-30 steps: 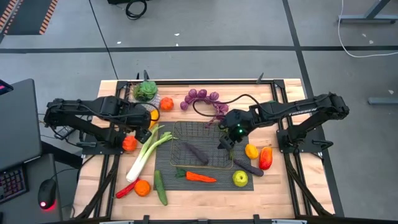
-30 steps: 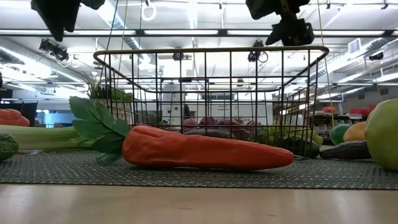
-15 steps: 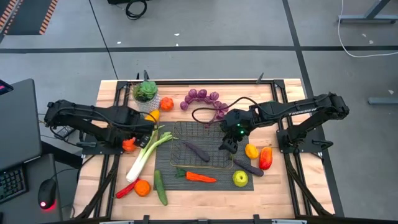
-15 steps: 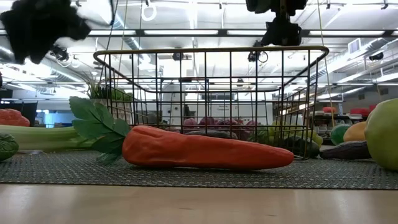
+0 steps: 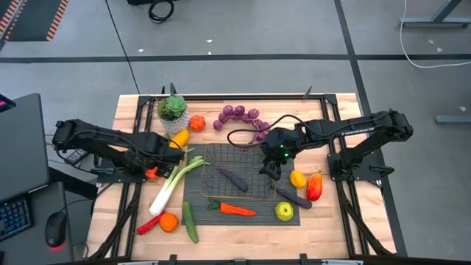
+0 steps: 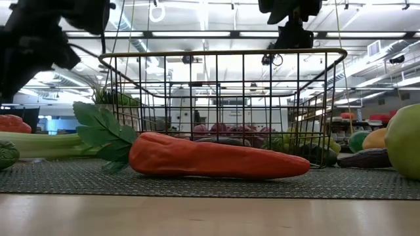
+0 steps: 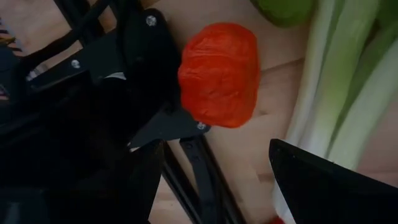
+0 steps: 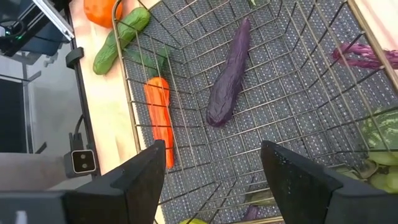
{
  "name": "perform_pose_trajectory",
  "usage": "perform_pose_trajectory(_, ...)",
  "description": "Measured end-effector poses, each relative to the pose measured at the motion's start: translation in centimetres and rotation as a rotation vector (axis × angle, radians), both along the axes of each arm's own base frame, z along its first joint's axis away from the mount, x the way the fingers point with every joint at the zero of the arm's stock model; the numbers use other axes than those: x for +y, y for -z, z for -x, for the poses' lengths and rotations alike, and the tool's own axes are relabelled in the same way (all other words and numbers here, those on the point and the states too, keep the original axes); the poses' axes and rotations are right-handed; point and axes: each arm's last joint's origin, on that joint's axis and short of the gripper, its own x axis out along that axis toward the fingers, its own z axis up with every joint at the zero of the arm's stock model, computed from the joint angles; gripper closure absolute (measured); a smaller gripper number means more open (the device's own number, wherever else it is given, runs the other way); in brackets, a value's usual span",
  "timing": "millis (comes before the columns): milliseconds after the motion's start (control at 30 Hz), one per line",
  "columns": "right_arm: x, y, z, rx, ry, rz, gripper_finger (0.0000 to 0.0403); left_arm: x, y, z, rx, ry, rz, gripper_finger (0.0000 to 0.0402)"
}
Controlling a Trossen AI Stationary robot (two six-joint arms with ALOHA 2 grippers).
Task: Build produce basket
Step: Put the bottom orange pumpkin into the gold wire basket
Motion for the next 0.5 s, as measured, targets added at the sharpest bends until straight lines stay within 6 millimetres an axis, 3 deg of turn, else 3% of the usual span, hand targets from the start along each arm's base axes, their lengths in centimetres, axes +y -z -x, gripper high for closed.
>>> perform_pose_trajectory(267,0.0,0.0,0.0,0.007,0.026,-0.021,0.0137,0.1,2.4,0.5,0.007,-0.051,-0.019,0.0104)
perform_pose_trajectory(500,0.0,0.0,0.0,0.007,0.027,-0.023,0.0137,0.3,2.7,0.1,-0.033,-0.151,-0.095,0.0104)
